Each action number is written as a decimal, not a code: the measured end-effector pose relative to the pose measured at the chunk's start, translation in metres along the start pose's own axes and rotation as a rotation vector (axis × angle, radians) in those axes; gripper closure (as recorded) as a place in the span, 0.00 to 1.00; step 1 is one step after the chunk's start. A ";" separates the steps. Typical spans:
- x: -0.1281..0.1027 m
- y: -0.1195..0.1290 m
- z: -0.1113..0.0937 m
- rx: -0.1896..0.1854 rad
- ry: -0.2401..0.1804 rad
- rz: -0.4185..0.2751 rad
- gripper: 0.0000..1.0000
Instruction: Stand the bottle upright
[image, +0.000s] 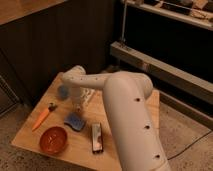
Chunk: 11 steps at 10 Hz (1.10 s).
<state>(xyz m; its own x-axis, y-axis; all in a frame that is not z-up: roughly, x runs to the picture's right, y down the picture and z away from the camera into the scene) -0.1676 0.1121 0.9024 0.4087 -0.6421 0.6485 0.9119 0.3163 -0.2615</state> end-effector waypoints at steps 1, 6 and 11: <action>0.000 0.000 0.000 -0.003 -0.001 0.000 0.47; 0.002 -0.002 -0.004 -0.010 -0.005 0.000 0.54; 0.002 0.000 -0.003 -0.012 -0.021 0.008 0.68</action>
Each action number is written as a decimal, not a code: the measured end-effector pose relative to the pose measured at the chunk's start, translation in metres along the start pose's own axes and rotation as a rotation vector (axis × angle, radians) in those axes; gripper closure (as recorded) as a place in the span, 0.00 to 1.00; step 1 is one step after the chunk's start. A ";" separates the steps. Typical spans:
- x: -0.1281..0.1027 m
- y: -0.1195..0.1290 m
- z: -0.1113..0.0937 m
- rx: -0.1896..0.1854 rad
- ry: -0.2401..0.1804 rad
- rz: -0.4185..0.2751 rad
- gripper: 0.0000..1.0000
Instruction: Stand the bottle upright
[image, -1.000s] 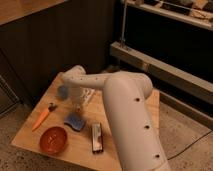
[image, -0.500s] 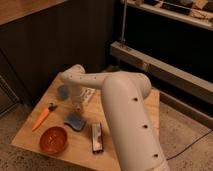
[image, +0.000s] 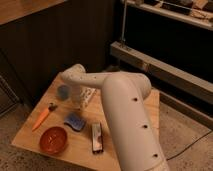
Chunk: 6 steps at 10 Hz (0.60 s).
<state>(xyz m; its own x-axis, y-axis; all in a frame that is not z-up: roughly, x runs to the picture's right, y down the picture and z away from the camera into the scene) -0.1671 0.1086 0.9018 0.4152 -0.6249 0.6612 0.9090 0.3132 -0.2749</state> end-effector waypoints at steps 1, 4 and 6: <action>0.000 0.000 0.000 0.000 -0.002 0.001 0.68; 0.001 0.000 -0.002 0.002 -0.007 0.004 0.68; 0.004 0.000 -0.006 0.010 -0.008 0.014 0.68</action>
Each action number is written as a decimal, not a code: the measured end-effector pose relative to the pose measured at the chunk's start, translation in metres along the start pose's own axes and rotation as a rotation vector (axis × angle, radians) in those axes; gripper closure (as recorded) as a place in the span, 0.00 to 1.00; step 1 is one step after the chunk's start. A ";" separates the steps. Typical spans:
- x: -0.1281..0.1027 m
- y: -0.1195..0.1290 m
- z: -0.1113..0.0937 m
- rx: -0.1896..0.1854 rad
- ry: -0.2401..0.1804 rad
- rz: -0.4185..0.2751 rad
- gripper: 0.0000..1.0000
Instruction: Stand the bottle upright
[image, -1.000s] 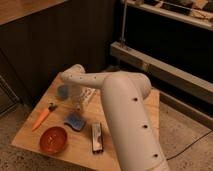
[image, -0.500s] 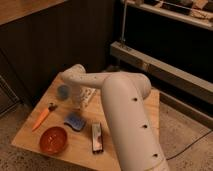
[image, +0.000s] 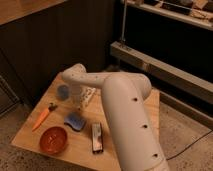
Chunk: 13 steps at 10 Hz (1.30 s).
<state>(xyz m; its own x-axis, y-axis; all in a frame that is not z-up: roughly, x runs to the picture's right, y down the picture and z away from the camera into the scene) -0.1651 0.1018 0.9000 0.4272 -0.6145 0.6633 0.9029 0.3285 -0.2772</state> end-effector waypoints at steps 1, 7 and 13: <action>0.001 0.000 -0.002 0.004 -0.002 0.004 0.68; 0.002 0.000 -0.011 0.032 -0.036 0.037 0.68; 0.004 -0.003 -0.025 0.070 -0.105 0.087 0.68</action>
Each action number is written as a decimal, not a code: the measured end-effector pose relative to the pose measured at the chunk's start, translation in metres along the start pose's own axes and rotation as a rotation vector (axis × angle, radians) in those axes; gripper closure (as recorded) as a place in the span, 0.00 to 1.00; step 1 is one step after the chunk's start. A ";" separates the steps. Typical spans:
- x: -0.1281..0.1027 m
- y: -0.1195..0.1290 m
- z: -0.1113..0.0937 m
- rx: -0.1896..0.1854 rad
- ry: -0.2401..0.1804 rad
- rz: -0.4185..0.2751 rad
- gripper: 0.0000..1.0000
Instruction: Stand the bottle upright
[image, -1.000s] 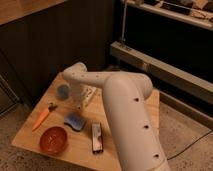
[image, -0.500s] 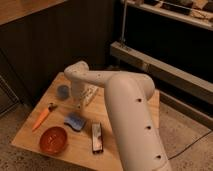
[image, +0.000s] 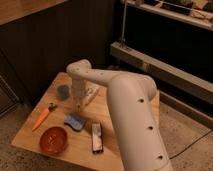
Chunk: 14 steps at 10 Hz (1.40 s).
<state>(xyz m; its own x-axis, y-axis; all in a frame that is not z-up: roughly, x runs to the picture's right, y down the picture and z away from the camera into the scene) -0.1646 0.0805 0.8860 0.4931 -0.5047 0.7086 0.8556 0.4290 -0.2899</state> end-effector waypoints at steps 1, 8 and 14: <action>0.001 -0.001 -0.002 0.000 -0.003 0.002 0.68; -0.001 -0.003 -0.011 -0.005 -0.031 0.018 0.68; -0.005 -0.007 -0.027 0.012 -0.048 0.033 0.68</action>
<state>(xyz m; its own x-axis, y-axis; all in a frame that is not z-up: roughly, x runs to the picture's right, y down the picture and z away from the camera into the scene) -0.1688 0.0599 0.8677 0.5128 -0.4533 0.7290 0.8367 0.4540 -0.3062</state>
